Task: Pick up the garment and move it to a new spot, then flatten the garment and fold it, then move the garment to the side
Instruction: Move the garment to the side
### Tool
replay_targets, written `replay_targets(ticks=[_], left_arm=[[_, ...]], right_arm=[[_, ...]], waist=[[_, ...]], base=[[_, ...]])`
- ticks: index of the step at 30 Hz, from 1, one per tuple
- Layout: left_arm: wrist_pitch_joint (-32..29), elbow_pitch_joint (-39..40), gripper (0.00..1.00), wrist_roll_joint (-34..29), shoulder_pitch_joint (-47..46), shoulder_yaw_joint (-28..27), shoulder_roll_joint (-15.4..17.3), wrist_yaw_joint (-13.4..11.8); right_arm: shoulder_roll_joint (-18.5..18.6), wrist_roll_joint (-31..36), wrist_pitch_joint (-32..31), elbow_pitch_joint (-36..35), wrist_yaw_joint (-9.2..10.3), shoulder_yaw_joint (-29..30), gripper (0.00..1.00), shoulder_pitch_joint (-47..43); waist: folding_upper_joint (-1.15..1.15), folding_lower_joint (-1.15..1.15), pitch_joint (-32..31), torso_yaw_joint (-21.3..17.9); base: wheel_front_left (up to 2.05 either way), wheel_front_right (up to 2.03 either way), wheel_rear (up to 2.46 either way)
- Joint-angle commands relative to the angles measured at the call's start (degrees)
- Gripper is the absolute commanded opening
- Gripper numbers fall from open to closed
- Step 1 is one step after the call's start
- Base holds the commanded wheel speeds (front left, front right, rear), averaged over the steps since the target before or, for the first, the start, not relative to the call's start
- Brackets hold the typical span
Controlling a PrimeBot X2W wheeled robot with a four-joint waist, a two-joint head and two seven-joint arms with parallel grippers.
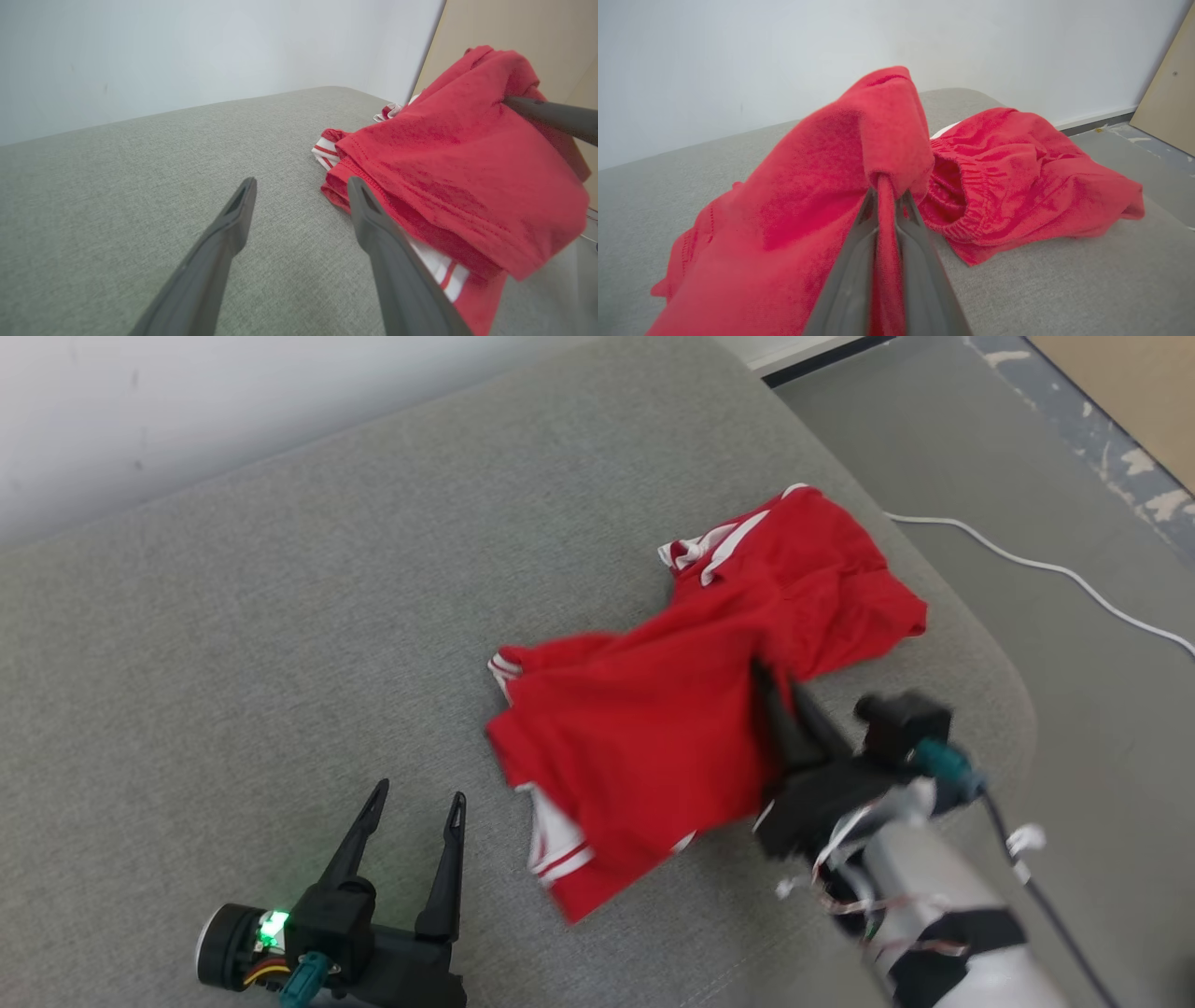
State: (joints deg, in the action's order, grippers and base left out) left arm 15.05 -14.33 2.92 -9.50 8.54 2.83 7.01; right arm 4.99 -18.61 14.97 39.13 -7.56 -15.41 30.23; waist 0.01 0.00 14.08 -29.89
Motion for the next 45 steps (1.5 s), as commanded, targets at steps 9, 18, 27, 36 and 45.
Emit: replay_targets(ticks=[9,18,27,36,45], left_arm=[[0.16,-0.17,1.0,-1.62,-2.84,1.36,0.14,0.05],[0.16,0.33,1.0,-1.94,-4.21,1.94,0.11,-0.55],[0.16,1.07,1.0,-0.85,-4.35,1.29,0.09,-2.02],[0.16,2.15,1.0,0.2,-2.06,-2.22,0.11,-4.25],[0.17,1.75,1.0,1.62,0.39,-5.8,0.07,-5.65]], right_arm=[[9.42,3.18,0.22,9.57,0.14,3.61,0.0,14.91],[20.55,10.21,0.16,24.03,0.14,11.75,0.28,24.46],[23.05,18.89,0.22,19.28,0.14,29.02,1.0,21.86],[8.48,18.18,0.22,-4.19,0.14,26.88,1.0,9.22],[1.43,14.93,0.23,-11.93,0.14,18.06,1.0,-4.55]], waist=[[-0.01,0.0,5.06,8.13],[-0.01,0.0,7.81,15.38],[-0.01,0.0,7.36,18.33],[-0.01,0.0,3.14,20.47],[-0.01,0.0,-1.84,25.62]], base=[[0.0,0.0,0.0],[0.0,0.0,0.0],[0.0,0.0,0.0],[0.0,0.0,0.0],[0.0,0.0,0.0]])
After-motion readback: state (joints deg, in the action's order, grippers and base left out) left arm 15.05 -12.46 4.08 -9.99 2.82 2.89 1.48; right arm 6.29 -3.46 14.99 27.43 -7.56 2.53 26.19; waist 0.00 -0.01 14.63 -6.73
